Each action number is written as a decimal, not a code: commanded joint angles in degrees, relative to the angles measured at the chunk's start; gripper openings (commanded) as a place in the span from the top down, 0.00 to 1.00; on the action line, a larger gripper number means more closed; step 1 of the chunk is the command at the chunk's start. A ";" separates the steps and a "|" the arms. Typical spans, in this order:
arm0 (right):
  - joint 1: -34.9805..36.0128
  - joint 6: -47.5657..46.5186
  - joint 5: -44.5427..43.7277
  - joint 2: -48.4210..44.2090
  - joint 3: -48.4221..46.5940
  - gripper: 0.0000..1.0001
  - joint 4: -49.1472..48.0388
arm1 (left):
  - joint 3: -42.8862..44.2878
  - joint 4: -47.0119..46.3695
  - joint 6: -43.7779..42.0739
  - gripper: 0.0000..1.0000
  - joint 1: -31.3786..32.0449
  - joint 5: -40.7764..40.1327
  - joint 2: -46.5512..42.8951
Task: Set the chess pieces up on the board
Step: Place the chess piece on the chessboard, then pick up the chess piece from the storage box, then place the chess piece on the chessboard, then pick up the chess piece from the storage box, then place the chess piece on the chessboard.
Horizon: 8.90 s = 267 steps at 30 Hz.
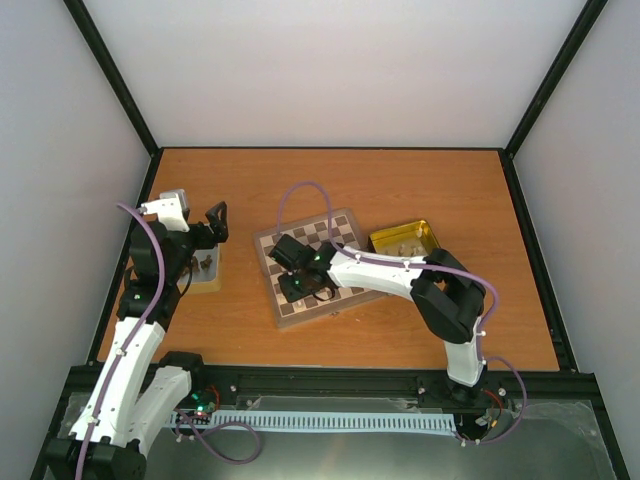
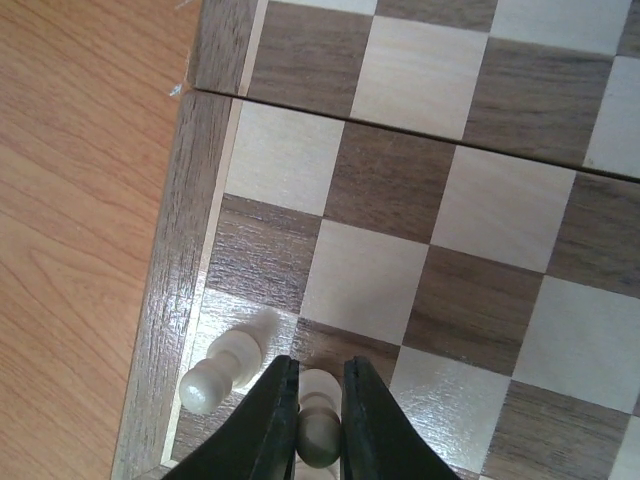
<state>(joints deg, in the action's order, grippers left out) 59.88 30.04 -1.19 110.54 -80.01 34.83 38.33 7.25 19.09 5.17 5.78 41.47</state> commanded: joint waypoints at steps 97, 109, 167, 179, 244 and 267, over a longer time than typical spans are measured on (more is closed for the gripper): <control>-32.38 -0.50 -7.85 -23.05 17.12 0.90 -1.64 | 1.60 -1.05 0.68 0.00 0.22 1.12 -0.16; -9.85 2.33 -3.43 -10.90 7.37 0.89 -2.08 | 1.57 -1.01 0.68 0.00 0.19 1.16 -0.51; -11.98 6.03 -16.01 -17.88 10.40 0.64 1.24 | 1.49 -1.01 0.72 0.00 0.19 1.44 -0.87; -36.74 3.39 -19.98 -25.15 24.09 0.61 0.13 | 1.46 -1.07 0.77 0.00 0.19 1.62 -0.65; -10.77 -4.20 2.10 -8.40 9.60 0.88 -0.56 | 1.40 -1.01 0.68 0.00 0.19 1.43 -0.62; -6.18 0.98 -1.24 -4.26 8.41 0.85 0.01 | 1.46 -1.01 0.79 0.00 0.19 1.60 -0.76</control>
<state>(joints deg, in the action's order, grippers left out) 53.08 28.99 2.22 105.38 -70.98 32.95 38.33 7.22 19.14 5.17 6.94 41.12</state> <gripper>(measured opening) 0.146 0.997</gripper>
